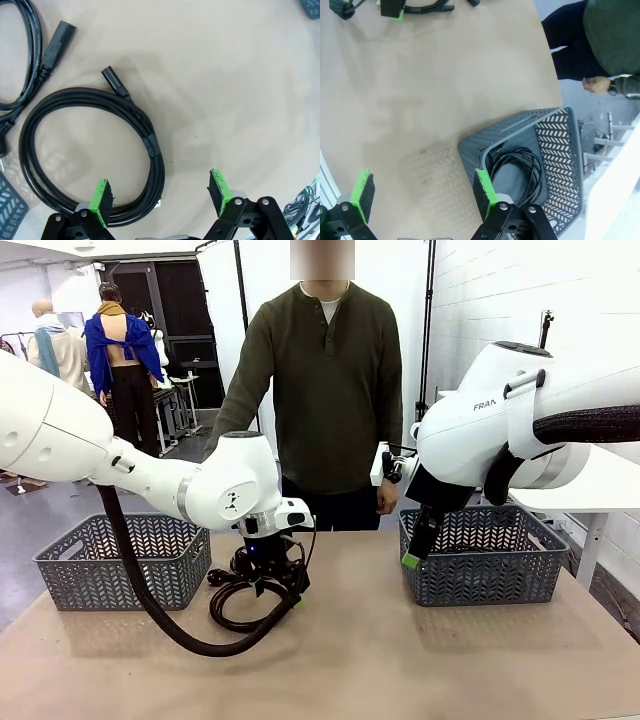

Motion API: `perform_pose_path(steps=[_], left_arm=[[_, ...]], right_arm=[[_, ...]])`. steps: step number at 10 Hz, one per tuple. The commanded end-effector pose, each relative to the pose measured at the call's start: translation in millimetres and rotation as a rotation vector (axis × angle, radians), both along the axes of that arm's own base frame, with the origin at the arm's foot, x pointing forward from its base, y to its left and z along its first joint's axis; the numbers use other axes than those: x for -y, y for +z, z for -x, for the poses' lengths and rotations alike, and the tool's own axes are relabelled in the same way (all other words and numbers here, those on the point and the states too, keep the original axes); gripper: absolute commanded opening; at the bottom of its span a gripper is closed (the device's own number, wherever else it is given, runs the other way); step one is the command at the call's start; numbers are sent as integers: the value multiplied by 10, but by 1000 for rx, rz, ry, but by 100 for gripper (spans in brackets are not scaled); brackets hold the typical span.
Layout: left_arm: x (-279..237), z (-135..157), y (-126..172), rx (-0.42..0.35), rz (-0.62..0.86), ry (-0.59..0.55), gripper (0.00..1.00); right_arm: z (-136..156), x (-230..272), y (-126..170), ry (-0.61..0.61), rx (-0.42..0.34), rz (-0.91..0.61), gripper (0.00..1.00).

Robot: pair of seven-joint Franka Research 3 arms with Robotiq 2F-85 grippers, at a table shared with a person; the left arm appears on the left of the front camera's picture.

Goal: Organize the cables according to human instructions.
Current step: Pick up a bundle of cables and place it in the basket indicated by the human.

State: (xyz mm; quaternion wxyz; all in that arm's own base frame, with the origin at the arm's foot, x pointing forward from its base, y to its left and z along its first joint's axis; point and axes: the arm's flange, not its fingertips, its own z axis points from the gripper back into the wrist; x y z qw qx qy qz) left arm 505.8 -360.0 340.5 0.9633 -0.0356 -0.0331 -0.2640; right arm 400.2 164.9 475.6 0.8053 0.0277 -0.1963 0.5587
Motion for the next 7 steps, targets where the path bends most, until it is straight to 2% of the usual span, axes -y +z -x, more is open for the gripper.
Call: perform_pose_path(steps=[1, 7], left_arm=[[76, -60, -25, 5, -18, 27, 100], [176, -132, -156, -2, -42, 51, 100]], right_arm=[[0, -5, -6, -12, 6, 6, 100], [0, -5, -6, -12, 6, 6, 100]])
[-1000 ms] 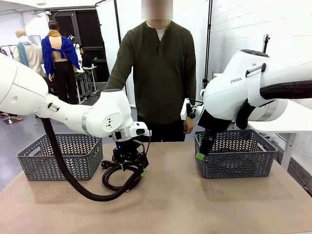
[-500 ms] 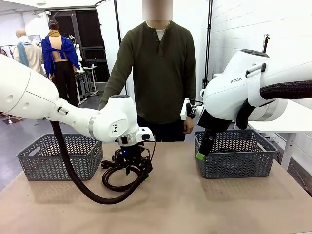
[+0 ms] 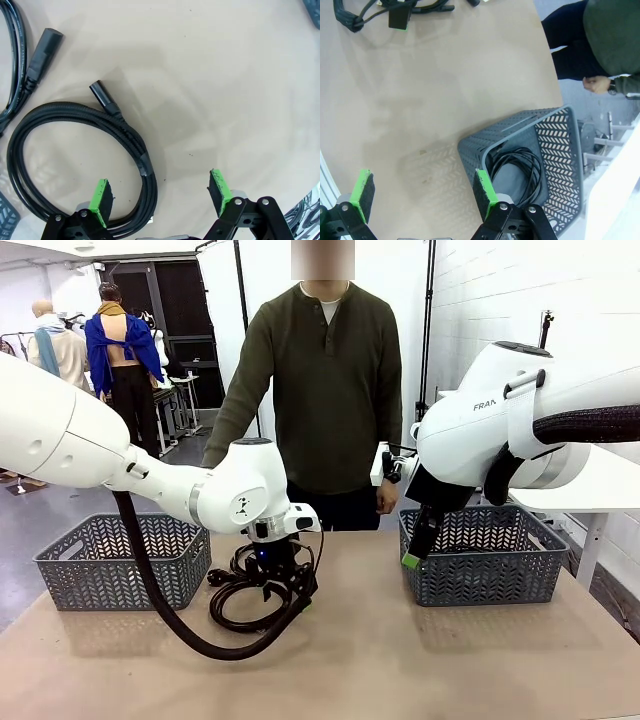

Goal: Organize the cables according to human instructions.
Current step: Pick up a bundle of cables and place it in the basket indicated by the human.

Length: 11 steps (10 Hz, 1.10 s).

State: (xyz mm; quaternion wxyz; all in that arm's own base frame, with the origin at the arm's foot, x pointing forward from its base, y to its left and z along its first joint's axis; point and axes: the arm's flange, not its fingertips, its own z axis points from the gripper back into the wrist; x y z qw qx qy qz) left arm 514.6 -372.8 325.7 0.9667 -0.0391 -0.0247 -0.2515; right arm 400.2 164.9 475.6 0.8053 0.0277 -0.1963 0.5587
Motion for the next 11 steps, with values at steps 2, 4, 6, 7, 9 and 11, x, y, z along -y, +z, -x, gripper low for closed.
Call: perform_pose_path(steps=[2, 4, 6, 7, 9, 11], left_arm=[[44, -62, -42, 12, -51, 32, 100], [53, -90, -77, 4, -53, 32, 100], [49, -113, -112, -4, -52, 33, 100], [45, -124, -121, -4, -48, 33, 100], [39, -136, -138, -9, -49, 35, 100], [33, -145, -155, -13, -62, 33, 74]], right_arm=[[0, -5, -6, -12, 6, 6, 100], [0, -5, -6, -12, 6, 6, 100], [0, -5, -6, -12, 6, 6, 100], [0, -5, -6, -12, 6, 6, 100], [0, -5, -6, -12, 6, 6, 100], [0, -5, -6, -12, 6, 6, 100]])
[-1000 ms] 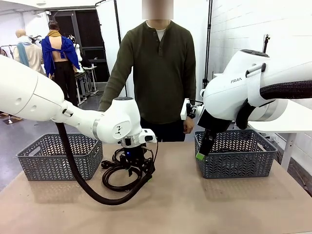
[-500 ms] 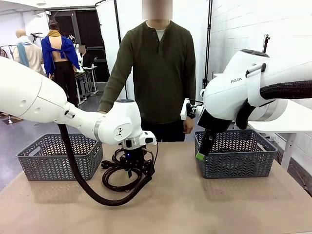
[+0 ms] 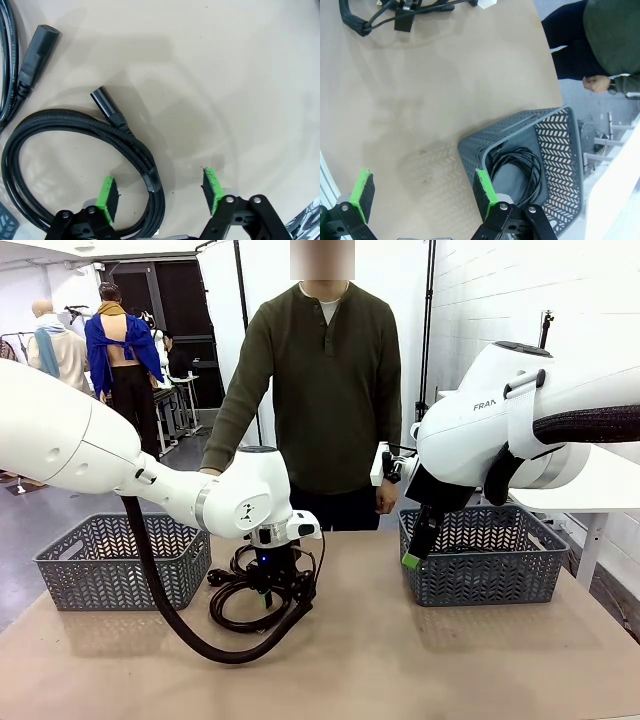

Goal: Organize the cables according to human instructions.
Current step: Pick up a bundle of cables and place it in the basket indicated by the human.

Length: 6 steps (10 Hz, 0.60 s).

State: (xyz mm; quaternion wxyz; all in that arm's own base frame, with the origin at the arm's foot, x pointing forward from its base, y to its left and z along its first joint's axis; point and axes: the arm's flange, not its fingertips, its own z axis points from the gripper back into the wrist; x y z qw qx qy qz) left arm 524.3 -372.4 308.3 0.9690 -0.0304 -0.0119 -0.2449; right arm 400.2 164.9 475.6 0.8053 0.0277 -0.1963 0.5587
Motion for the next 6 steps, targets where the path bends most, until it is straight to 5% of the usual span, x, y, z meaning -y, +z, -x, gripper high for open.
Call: perform_pose_path(steps=[1, 4, 6], left_arm=[[36, -54, 13, 6, -38, 23, 55], [56, -52, 10, 3, -36, 23, 0], [105, -44, 14, -9, -35, 19, 0]], right_arm=[[0, -5, -6, -12, 6, 6, 100], [0, -5, -6, -12, 6, 6, 100], [0, -5, -6, -12, 6, 6, 100]])
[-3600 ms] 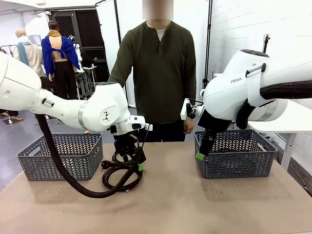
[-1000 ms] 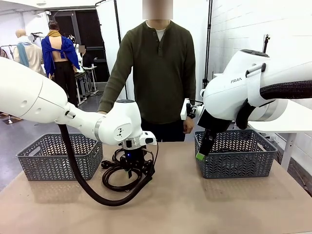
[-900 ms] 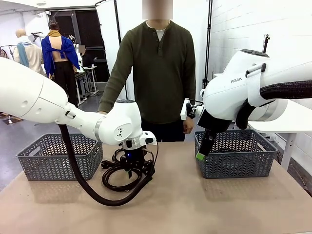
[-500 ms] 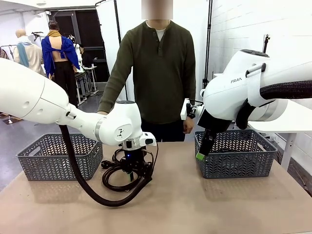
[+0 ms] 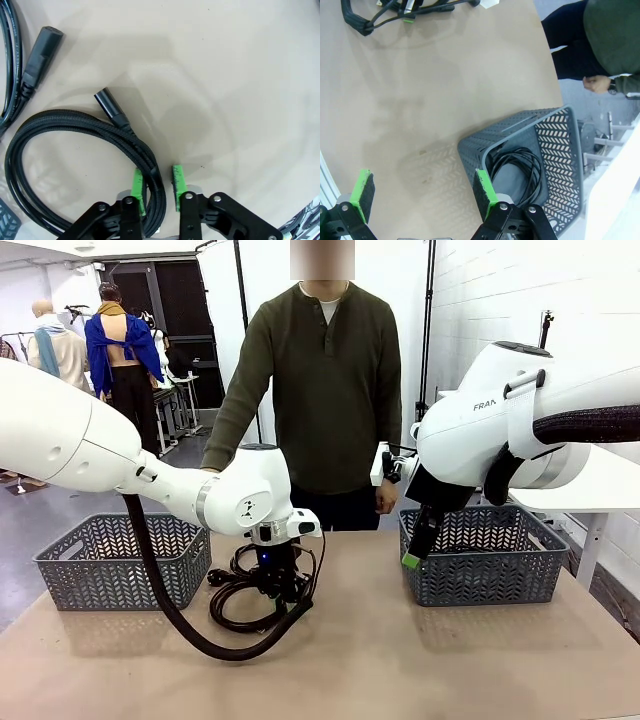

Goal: Organize the cables according to human instructions.
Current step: Pick up a bundle of cables and place it in the basket indicated by the human.

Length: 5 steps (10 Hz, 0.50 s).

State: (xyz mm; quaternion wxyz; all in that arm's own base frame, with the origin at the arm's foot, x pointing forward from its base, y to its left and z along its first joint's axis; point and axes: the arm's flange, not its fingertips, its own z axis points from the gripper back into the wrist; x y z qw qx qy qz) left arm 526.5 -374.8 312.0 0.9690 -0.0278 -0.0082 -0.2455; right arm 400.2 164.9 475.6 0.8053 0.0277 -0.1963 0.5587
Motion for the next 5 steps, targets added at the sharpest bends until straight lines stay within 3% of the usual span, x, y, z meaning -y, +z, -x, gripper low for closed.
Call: perform_pose_path(steps=[1, 5], left_arm=[[95, -23, -19, -8, -28, 19, 0], [181, 76, 108, -16, -13, 16, 0]], right_arm=[[0, -5, -6, -12, 6, 6, 100], [0, -5, -6, -12, 6, 6, 100]])
